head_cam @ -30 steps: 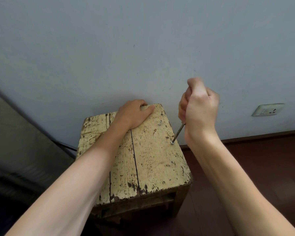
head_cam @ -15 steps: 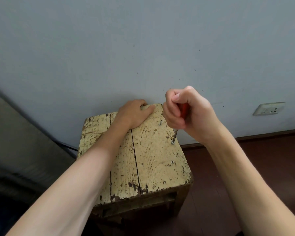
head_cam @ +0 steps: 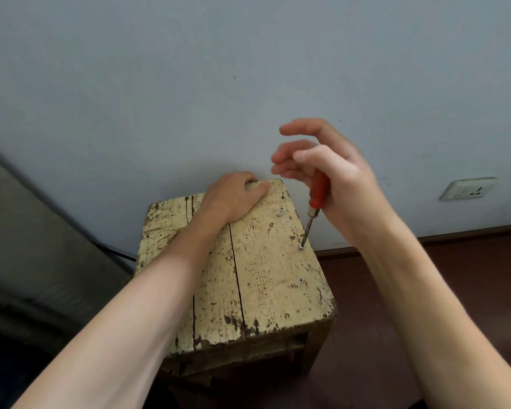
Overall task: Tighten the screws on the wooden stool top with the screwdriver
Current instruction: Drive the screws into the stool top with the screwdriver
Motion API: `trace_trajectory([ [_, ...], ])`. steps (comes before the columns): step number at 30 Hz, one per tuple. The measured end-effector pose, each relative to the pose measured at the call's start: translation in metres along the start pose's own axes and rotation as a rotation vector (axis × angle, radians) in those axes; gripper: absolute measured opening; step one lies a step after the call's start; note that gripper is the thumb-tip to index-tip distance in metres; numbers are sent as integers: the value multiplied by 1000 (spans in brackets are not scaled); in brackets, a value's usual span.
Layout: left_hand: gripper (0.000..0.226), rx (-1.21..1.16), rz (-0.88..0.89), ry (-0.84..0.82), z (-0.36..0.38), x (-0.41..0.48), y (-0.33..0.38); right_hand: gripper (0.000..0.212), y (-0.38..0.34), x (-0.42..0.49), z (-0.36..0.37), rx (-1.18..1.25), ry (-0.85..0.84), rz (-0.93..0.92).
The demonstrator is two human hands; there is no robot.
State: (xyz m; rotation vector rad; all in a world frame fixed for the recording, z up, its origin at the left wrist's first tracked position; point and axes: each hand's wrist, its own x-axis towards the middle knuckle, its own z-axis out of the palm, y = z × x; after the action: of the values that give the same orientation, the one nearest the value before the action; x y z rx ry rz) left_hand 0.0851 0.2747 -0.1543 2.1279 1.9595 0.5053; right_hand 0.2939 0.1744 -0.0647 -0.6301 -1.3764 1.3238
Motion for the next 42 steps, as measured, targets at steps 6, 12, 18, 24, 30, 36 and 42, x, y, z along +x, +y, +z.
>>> trace_trajectory([
  [6,64,14,5,-3,0,1,-1,59,-6,-5,-2,-39,-137,126],
  [12,62,-1,-9,-8,3,2,-3,45,-3,-5,23,70,319,100],
  [18,60,-4,-10,-1,3,2,-3,45,8,-5,25,20,478,14],
  [24,71,-8,-7,-10,0,-1,1,49,-4,-5,2,79,-137,93],
  [30,64,-7,-10,2,-1,-1,2,51,-2,-7,18,113,6,93],
  [36,64,-7,-19,-19,4,4,-4,43,9,-14,36,154,614,-30],
  [42,59,5,-10,-4,1,0,-1,20,4,2,5,71,79,31],
])
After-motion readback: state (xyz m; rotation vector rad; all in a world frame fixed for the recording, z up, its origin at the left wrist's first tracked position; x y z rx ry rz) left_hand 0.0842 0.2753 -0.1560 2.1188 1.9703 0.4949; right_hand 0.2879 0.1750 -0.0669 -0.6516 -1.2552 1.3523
